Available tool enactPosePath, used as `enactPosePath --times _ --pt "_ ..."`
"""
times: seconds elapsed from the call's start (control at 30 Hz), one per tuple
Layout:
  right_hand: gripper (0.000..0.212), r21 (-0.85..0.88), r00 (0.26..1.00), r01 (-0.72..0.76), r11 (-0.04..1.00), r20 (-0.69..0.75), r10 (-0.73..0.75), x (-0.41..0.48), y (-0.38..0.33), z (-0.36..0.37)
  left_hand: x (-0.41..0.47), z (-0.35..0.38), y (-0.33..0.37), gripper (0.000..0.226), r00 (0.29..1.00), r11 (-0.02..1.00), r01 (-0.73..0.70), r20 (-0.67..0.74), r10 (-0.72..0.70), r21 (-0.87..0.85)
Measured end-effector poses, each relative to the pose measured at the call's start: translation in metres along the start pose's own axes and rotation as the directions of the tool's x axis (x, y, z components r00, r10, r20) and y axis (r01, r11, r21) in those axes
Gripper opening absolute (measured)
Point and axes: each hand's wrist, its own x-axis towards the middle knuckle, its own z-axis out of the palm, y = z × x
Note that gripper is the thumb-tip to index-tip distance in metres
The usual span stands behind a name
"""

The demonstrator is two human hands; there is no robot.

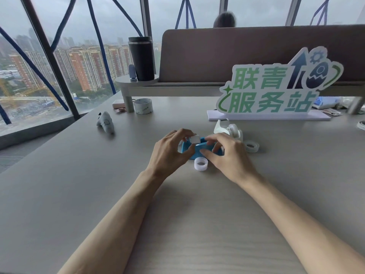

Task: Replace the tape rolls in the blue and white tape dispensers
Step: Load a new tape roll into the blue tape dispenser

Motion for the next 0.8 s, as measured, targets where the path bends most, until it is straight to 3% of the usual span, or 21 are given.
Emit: enactPosePath --times 0.13,0.4,0.5,0.57,0.63,0.8 --pt "0.037 0.103 0.996 -0.077 0.992 -0.031 0.080 0.001 -0.003 -0.002 0.000 -0.001 0.005 0.026 0.996 0.994 -0.088 0.007 0.088 0.067" --pt "0.018 0.225 0.994 -0.088 0.970 -0.040 0.100 0.002 -0.010 0.000 0.000 -0.001 0.010 0.024 0.982 0.974 -0.185 -0.018 0.189 0.127" --pt "0.016 0.213 0.990 -0.095 0.972 -0.083 0.115 0.002 -0.010 0.001 0.006 -0.006 0.001 0.016 0.967 0.942 -0.223 -0.068 0.247 0.250" --pt "0.015 0.202 0.987 -0.101 0.974 -0.100 0.123 0.002 -0.009 0.001 0.009 -0.011 -0.015 0.021 0.978 0.963 -0.041 -0.185 0.094 0.268" --pt "0.013 0.186 0.988 -0.100 0.977 -0.102 0.120 0.001 -0.009 0.002 0.007 -0.011 -0.034 0.027 0.978 0.956 0.131 -0.190 -0.082 0.263" --pt "0.013 0.144 0.995 -0.066 0.987 -0.071 0.077 -0.003 -0.008 0.005 -0.001 0.002 -0.057 0.039 0.945 0.920 0.180 0.198 -0.259 0.347"
